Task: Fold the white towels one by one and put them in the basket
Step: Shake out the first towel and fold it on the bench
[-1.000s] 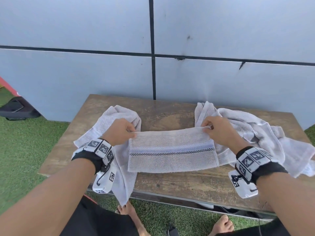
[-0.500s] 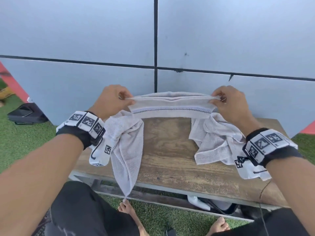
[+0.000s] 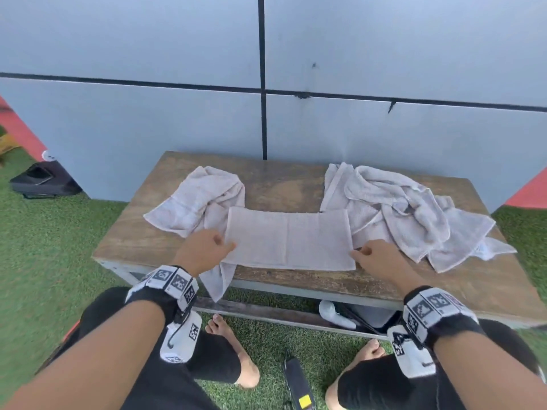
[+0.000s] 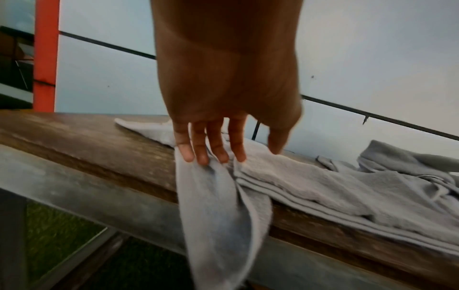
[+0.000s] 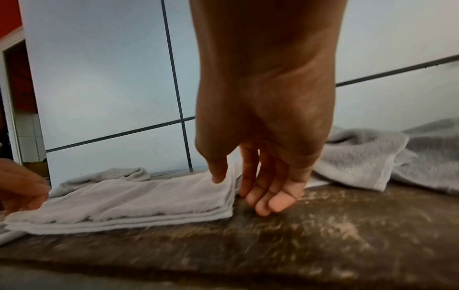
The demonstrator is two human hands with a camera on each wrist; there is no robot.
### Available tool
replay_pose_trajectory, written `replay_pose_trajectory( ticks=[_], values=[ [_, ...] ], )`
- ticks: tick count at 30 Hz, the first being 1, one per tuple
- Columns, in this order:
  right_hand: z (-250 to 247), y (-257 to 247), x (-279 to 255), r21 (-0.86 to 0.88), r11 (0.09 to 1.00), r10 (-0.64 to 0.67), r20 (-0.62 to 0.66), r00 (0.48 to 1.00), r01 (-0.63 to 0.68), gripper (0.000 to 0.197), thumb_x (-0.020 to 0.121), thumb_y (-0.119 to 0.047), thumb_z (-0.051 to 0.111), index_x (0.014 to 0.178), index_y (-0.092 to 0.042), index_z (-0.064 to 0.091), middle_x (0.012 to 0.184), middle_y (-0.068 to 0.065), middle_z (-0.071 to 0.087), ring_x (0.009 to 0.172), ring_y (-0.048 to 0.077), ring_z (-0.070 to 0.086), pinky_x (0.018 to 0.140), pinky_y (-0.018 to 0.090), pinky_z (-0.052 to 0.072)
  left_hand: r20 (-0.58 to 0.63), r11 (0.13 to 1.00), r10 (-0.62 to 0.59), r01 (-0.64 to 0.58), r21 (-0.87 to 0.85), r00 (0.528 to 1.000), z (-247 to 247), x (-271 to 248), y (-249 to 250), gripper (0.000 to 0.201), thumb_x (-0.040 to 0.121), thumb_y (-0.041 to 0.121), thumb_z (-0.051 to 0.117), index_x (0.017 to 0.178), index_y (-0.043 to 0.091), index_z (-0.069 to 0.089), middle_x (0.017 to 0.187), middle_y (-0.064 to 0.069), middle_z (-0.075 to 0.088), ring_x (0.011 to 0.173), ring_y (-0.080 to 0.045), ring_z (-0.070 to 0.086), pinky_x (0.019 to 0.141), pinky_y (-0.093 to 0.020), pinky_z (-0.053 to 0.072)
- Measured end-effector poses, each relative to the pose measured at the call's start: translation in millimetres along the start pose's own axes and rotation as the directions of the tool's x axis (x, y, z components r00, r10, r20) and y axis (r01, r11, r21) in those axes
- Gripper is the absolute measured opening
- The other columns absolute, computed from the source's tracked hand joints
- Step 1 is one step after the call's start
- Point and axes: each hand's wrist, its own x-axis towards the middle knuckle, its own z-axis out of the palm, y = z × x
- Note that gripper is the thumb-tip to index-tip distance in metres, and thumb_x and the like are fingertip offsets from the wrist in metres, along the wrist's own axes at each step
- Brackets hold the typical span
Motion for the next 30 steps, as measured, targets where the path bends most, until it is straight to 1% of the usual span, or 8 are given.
replay_pose_trajectory(
  ticks=[6, 13, 16, 19, 22, 24, 26, 30],
  values=[
    [18.3, -6.6, -2.8, 0.064, 0.998, 0.016, -0.048, 0.999, -0.013, 0.039, 0.092, -0.021, 0.064, 0.061, -0.015, 0.042, 0.055, 0.000, 0.047, 0.050, 0.017, 0.047, 0.055, 0.029, 0.042, -0.032, 0.997, -0.057, 0.056, -0.047, 0.998, 11.0, -3.3, 8.8, 0.048, 0.086, 0.037, 0.071, 0.052, 0.019, 0.042, 0.048, 0.003, 0.045, 0.046, -0.015, 0.048, 0.055, -0.026, 0.043],
    [13.4, -0.6, -4.9, 0.089, 0.996, 0.024, -0.095, 0.995, -0.016, 0.034, 0.091, -0.024, 0.066, 0.066, -0.017, 0.044, 0.065, 0.004, 0.059, 0.063, 0.026, 0.066, 0.068, 0.043, 0.059, -0.063, 0.988, -0.064, 0.054, -0.145, 0.996, 10.4, -5.6, 8.8, 0.022, 0.080, 0.015, 0.079, 0.066, 0.001, 0.069, 0.069, -0.017, 0.070, 0.057, -0.017, 0.060, 0.064, -0.033, 0.053],
    [9.9, 3.7, -3.7, 0.087, 0.996, 0.027, -0.086, 0.996, -0.019, 0.039, 0.092, -0.026, 0.067, 0.063, -0.016, 0.044, 0.059, 0.003, 0.055, 0.052, 0.020, 0.055, 0.062, 0.040, 0.055, -0.116, 0.988, -0.058, 0.040, -0.152, 0.992, 8.3, -3.6, 4.6, 0.012, 0.078, 0.002, 0.070, 0.066, 0.004, 0.069, 0.071, -0.022, 0.071, 0.056, -0.018, 0.058, 0.063, -0.044, 0.060],
    [7.2, 6.4, -0.4, 0.044, 0.999, 0.027, -0.081, 0.996, -0.023, 0.046, 0.092, -0.027, 0.069, 0.056, -0.016, 0.043, 0.048, -0.002, 0.048, 0.040, 0.013, 0.044, 0.052, 0.031, 0.047, -0.128, 0.982, -0.070, 0.046, -0.183, 0.989, 4.4, -2.1, -1.0, 0.011, 0.077, -0.001, 0.069, 0.071, -0.010, 0.071, 0.073, -0.023, 0.072, 0.057, -0.018, 0.059, 0.059, -0.034, 0.056],
    [4.3, 4.1, 0.0, 0.002, 0.997, 0.076, -0.002, 0.997, -0.076, 0.051, 0.090, -0.026, 0.072, 0.050, -0.018, 0.040, 0.039, -0.008, 0.043, 0.036, 0.011, 0.040, 0.054, 0.030, 0.048, -0.025, 0.980, -0.077, 0.071, -0.184, 0.997, 1.0, -2.0, -1.7, 0.006, 0.074, -0.002, 0.067, 0.071, -0.006, 0.068, 0.072, -0.023, 0.070, 0.059, -0.019, 0.060, 0.056, -0.029, 0.052],
    [2.3, -5.5, -2.5, -0.061, 0.993, 0.105, 0.026, 0.994, -0.103, 0.036, 0.086, -0.027, 0.070, 0.061, -0.017, 0.046, 0.054, -0.007, 0.054, 0.050, 0.014, 0.052, 0.066, 0.036, 0.056, 0.039, 0.985, -0.078, 0.083, -0.149, 0.996, -0.1, -2.1, 5.3, 0.009, 0.077, 0.002, 0.065, 0.080, -0.006, 0.069, 0.082, -0.022, 0.072, 0.061, -0.017, 0.061, 0.056, -0.027, 0.052],
    [2.7, -20.4, -3.7, -0.136, 0.988, 0.062, -0.087, 0.994, -0.073, 0.018, 0.081, -0.030, 0.062, 0.089, -0.018, 0.052, 0.091, -0.003, 0.057, 0.083, 0.019, 0.057, 0.079, 0.043, 0.055, -0.016, 0.993, -0.055, 0.053, -0.105, 0.998, -0.9, -0.3, 17.7, 0.013, 0.079, 0.012, 0.064, 0.088, 0.003, 0.066, 0.089, -0.010, 0.069, 0.072, -0.014, 0.061, 0.064, -0.029, 0.051],
    [20.1, -58.8, 10.3, -0.228, 0.951, -0.272, -0.296, 0.916, 0.208, 0.031, 0.087, -0.024, 0.055, 0.116, -0.017, 0.047, 0.117, 0.002, 0.043, 0.108, 0.022, 0.042, 0.094, 0.040, 0.045, -0.166, 0.969, 0.217, -0.233, -0.079, 0.962, 14.9, 15.6, 52.9, 0.020, 0.090, 0.021, 0.060, 0.109, 0.019, 0.056, 0.115, 0.000, 0.052, 0.102, -0.017, 0.052, 0.084, -0.032, 0.044]
  ],
)
